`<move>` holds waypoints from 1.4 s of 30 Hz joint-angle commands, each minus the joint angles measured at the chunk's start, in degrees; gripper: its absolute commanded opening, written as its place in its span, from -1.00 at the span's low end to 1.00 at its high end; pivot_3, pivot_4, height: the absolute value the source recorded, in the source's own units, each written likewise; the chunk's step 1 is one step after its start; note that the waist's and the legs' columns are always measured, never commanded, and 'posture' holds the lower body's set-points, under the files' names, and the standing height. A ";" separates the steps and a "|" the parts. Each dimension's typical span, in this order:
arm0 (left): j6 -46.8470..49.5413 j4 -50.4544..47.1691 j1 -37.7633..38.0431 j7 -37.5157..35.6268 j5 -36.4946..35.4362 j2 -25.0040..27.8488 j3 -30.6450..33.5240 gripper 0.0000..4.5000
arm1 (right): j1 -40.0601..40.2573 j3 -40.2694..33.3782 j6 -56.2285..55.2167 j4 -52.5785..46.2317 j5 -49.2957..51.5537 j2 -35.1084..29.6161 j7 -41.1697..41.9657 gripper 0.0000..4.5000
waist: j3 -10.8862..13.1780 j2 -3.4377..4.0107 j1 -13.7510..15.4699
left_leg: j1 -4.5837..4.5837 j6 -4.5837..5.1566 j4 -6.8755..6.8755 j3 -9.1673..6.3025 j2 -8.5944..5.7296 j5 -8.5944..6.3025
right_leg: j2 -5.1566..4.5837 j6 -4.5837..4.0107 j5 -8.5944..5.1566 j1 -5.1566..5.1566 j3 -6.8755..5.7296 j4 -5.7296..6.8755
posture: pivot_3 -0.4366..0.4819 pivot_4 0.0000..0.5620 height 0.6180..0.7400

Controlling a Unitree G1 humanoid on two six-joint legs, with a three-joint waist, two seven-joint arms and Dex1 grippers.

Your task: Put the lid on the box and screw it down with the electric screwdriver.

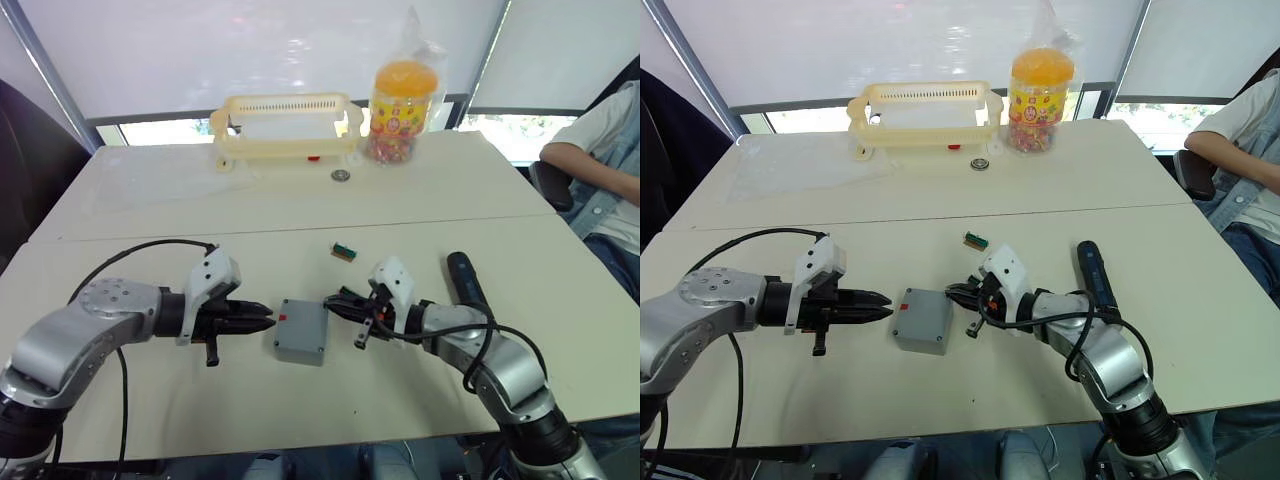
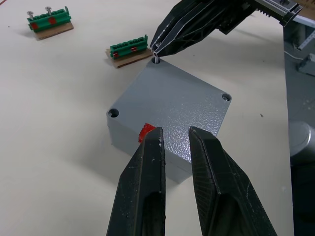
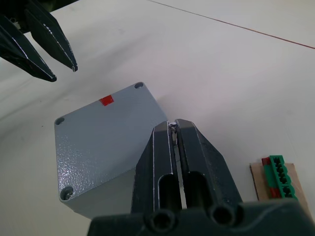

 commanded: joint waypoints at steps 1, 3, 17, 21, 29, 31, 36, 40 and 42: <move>-0.59 -1.52 -0.22 0.17 0.00 -0.08 0.28 -0.66 | -0.30 0.11 -0.77 -1.01 -0.19 -0.42 0.43 -0.98 | 0.00 0.00 0.01 | 0.00 0.00 0.00 0.00 0.00 0.00 | 0.00 0.00 0.00 0.00 0.00 0.00 | -0.05 -0.47 1.00; -0.49 -1.53 -0.28 0.28 -0.04 -0.20 0.25 -0.66 | -0.46 0.39 -1.31 -0.28 -0.66 -0.17 0.29 -0.98 | 0.00 0.00 0.02 | 0.00 0.00 0.00 0.00 0.00 0.00 | 0.00 0.00 0.00 0.00 0.00 0.00 | -0.05 -0.47 1.00; -0.10 -1.16 -0.77 0.03 -1.12 -0.49 0.74 -0.66 | -2.50 -2.70 -1.79 -1.92 0.48 -0.70 0.74 0.25 | 0.00 0.00 0.03 | 0.00 0.00 0.00 0.00 0.00 0.00 | 0.00 0.00 0.00 0.00 0.00 0.00 | -0.05 -0.47 1.00; 0.24 0.04 -2.62 -0.82 -1.83 -0.48 1.01 -0.66 | -2.84 -7.09 2.62 -6.78 5.96 -3.85 3.11 0.68 | 0.00 0.00 0.18 | -0.02 0.00 0.00 -0.02 0.03 0.00 | -0.01 0.00 0.00 0.00 0.00 -0.01 | -0.05 -0.47 1.00; -2.46 1.46 -11.34 -6.75 -1.95 -2.19 -2.91 -0.66 | -10.22 -30.08 28.83 -3.95 23.61 -14.07 -1.63 0.93 | 0.01 -0.01 0.39 | -0.06 0.01 0.03 -0.03 0.02 0.00 | -0.03 0.00 0.00 0.02 -0.02 -0.01 | -0.05 -0.47 1.00; -3.19 1.28 -12.87 -8.13 -1.47 -2.82 -4.39 -0.66 | -10.46 -31.31 34.16 -2.30 24.29 -19.97 -1.25 0.98 | 0.00 -0.02 0.48 | -0.09 0.02 0.04 -0.02 -0.01 0.00 | -0.07 0.00 0.00 0.04 -0.06 -0.07 | -0.05 -0.47 1.00; -7.09 -0.42 -14.82 -11.32 1.74 -4.84 -10.28 -0.66 | -12.60 -29.07 51.17 6.68 25.30 -34.70 -2.91 0.98 | 0.00 -0.01 0.03 | -0.12 0.09 0.04 0.24 -0.01 -0.04 | -0.11 -0.01 -0.01 0.05 -0.05 -0.13 | -0.05 -0.47 1.00; -9.88 -0.76 -14.56 -11.54 4.20 -7.73 -13.86 -0.66 | -11.38 -25.44 51.58 12.17 30.53 -40.92 -5.19 0.98 | 0.01 -0.01 0.02 | -0.07 0.13 0.04 0.36 0.04 -0.06 | -0.09 -0.02 -0.01 0.03 0.00 -0.11 | -0.05 -0.47 1.00; -10.93 -0.67 -14.25 -11.09 5.25 -9.31 -15.06 -0.66 | -10.83 -23.25 51.58 14.17 33.47 -43.48 -5.91 0.98 | 0.01 -0.01 0.07 | -0.08 0.13 0.04 0.36 0.04 -0.06 | -0.08 -0.01 -0.01 0.04 0.00 -0.12 | -0.05 -0.47 1.00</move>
